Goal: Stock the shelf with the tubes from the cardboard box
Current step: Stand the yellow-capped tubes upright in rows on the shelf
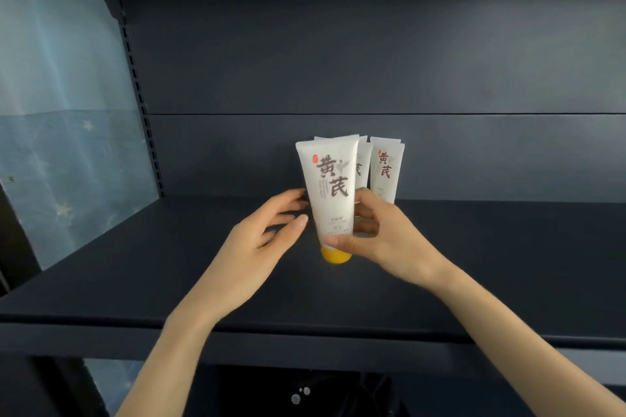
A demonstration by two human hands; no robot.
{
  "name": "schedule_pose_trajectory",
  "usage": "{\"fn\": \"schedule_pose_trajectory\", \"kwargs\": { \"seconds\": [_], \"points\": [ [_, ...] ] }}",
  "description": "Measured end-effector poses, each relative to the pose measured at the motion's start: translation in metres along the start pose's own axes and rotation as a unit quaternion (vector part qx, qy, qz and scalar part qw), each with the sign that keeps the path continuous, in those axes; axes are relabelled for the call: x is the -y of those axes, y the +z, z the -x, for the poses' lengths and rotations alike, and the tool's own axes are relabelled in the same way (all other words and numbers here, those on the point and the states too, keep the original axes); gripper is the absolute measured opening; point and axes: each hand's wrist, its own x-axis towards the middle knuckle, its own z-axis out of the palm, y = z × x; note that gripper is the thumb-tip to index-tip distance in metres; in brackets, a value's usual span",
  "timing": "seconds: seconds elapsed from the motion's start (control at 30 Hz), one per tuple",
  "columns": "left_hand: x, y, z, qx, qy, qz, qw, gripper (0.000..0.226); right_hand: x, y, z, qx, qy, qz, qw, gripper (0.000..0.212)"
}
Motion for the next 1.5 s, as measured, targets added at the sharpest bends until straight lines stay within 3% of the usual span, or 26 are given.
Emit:
{"fn": "schedule_pose_trajectory", "kwargs": {
  "seconds": [0.07,0.13,0.23,0.43,1.03,1.23,1.5],
  "points": [
    [0.013,-0.01,0.002,0.003,-0.037,-0.177,0.984,0.056,-0.007,-0.012,-0.012,-0.033,0.021,0.019,0.999,0.044],
    [0.023,-0.016,0.005,0.014,-0.081,-0.316,0.945,0.059,-0.019,-0.024,-0.028,-0.066,0.04,0.03,0.997,0.045],
    [0.03,-0.019,0.012,0.02,-0.105,-0.381,0.919,0.061,-0.045,-0.037,-0.051,-0.1,0.065,0.035,0.992,0.052],
    [0.027,-0.019,0.021,0.005,-0.105,-0.367,0.924,0.059,-0.08,-0.039,-0.081,-0.13,0.138,0.044,0.981,0.051],
    [0.027,-0.032,0.038,-0.014,-0.121,-0.352,0.928,0.059,-0.087,-0.02,-0.083,-0.15,0.178,0.065,0.97,0.052],
    [0.03,-0.043,0.044,-0.019,-0.13,-0.364,0.922,0.063,-0.074,-0.037,-0.072,-0.144,0.226,-0.092,0.959,0.057],
    [0.033,-0.043,0.048,-0.012,-0.123,-0.381,0.916,0.059,-0.041,-0.069,-0.001,-0.144,0.175,0.217,0.95,0.073]
  ]
}}
